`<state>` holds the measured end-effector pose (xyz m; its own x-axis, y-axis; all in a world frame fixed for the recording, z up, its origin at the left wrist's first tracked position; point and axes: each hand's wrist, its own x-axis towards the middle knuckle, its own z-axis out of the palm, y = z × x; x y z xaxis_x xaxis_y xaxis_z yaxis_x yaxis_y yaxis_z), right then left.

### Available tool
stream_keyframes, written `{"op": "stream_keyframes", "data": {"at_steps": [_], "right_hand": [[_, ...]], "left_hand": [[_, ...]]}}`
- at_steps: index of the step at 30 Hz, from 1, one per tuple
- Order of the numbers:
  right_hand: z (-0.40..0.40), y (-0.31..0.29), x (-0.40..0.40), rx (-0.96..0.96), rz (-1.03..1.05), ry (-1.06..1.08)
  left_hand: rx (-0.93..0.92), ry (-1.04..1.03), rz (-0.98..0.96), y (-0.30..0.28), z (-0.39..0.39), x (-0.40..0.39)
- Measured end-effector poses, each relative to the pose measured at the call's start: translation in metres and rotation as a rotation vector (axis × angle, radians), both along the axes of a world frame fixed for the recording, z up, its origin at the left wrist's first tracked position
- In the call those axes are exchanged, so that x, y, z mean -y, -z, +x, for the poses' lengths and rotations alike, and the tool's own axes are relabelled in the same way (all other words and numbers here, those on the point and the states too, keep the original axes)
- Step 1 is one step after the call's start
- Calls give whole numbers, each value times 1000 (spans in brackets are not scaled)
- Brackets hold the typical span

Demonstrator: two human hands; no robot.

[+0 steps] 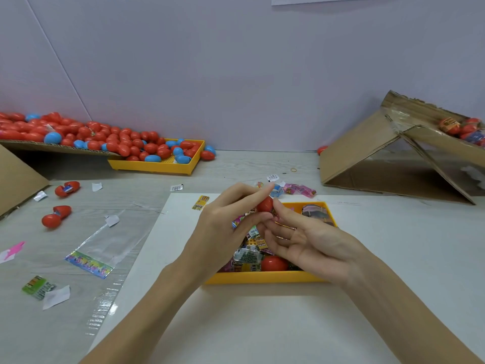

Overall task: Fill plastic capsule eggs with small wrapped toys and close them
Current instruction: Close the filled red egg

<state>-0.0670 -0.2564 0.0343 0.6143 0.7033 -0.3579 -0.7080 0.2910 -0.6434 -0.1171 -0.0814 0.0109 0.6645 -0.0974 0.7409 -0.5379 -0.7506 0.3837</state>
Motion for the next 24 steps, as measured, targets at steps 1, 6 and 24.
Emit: {"op": "stream_keyframes", "data": {"at_steps": [1, 6, 24], "right_hand": [[0, 1, 0, -2, 2, -3], [0, 3, 0, -71, 55, -17], [2, -2, 4, -233, 138, -131]], "left_hand": [[-3, -3, 26, 1, 1, 0], [-30, 26, 85, 1, 1, -1], [-77, 96, -334, -7, -9, 5]]}}
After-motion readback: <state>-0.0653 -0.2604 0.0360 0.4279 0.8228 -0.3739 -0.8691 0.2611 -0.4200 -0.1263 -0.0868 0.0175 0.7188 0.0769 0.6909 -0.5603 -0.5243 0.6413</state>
